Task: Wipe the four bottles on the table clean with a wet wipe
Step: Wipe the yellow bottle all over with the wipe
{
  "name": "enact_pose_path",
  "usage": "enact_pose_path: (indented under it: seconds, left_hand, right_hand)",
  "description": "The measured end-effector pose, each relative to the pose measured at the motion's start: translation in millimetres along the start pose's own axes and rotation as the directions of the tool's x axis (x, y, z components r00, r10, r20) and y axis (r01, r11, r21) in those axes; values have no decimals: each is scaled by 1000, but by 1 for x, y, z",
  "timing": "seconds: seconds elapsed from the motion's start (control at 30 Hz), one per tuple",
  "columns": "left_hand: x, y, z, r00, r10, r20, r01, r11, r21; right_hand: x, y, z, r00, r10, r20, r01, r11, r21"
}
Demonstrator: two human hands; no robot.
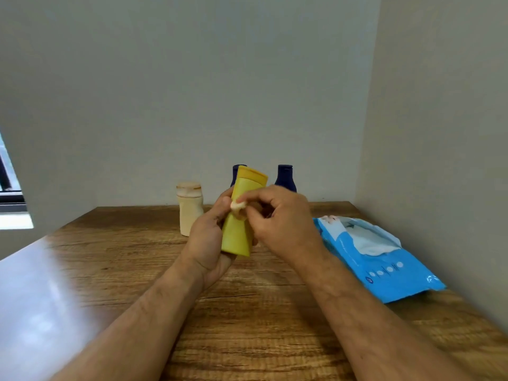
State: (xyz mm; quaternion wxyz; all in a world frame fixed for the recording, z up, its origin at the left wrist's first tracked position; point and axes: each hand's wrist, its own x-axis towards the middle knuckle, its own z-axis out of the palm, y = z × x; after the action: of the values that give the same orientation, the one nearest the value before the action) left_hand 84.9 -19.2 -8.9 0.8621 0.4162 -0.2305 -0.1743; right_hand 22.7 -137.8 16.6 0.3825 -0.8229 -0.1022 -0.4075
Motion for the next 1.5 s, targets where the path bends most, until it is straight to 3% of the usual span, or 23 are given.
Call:
enact_pose_path:
  seconds: [0.1, 0.23, 0.3, 0.43, 0.5, 0.6, 0.67, 0.77, 0.83, 0.93, 1.0, 1.07, 1.13, 1.2, 1.27, 1.3, 1.37, 1.5]
  left_hand:
    - [0, 5, 0, 999, 44, -24, -46, 994, -96]
    - [1, 7, -4, 997, 40, -65, -49, 989, -138]
    - [-1, 5, -1, 999, 10, -31, -13, 994, -106]
    - [-3, -1, 5, 999, -42, -6, 42, 998, 38]
    - [-3, -2, 7, 999, -41, -11, 42, 997, 59]
    - [-3, 2, 6, 1000, 13, -18, -14, 1000, -14]
    - [-2, 7, 2, 999, 36, -30, -38, 996, -77]
    - [-1, 11, -4, 998, 26, -53, -31, 994, -101]
    - [1, 8, -4, 999, 10, -47, -14, 997, -81]
    - [-1, 6, -1, 999, -18, -46, 17, 1000, -10]
    - [-2, 3, 1, 998, -24, -53, 28, 998, 58]
    - [-3, 1, 3, 999, -28, -45, 32, 996, 87]
    - [-4, 1, 5, 999, -12, -53, 16, 997, 74]
    - [-4, 2, 5, 999, 3, -51, -2, 1000, 7]
    - [-4, 5, 2, 999, 6, -54, -7, 1000, -29]
    - [-3, 6, 1, 998, 7, -55, -8, 1000, -20]
    - [-4, 8, 0, 999, 7, -45, -7, 1000, 9]
    - [-7, 4, 5, 999, -15, -30, 18, 992, 122]
  right_hand:
    - [-5, -7, 5, 970, -60, 234, 67, 998, -21]
    - [-5, -9, 6, 954, -93, 285, 123, 989, -87]
    - [-5, -8, 5, 976, -73, 203, 97, 989, -113]
    - [2, -2, -2, 986, -26, -167, 2, 990, -142]
    - [3, -1, -5, 976, -43, -212, 11, 989, -149]
    - [-2, -6, -3, 998, -40, 52, 40, 999, -2]
    - [-5, -10, 2, 958, 12, 288, -22, 999, 32]
    - [-5, -10, 3, 913, 53, 406, -81, 995, 53]
    - [-5, -9, 1, 932, 50, 359, -75, 996, 57]
    - [-2, -6, 0, 996, 59, 67, -63, 996, 70]
    - [2, -2, -1, 991, 49, -127, -46, 999, 24]
    - [3, 0, -3, 974, 16, -226, -22, 999, -24]
    - [2, 0, -4, 986, -7, -168, 5, 1000, -17]
    - [-1, -4, -2, 998, 5, 70, -7, 1000, 28]
    - [-4, -7, 1, 951, 42, 307, -54, 998, 30]
    - [-5, -7, 1, 933, 49, 355, -61, 998, 24]
    - [-5, -7, 2, 950, 26, 312, -35, 999, 24]
    - [0, -4, -1, 998, 9, -58, -6, 999, 48]
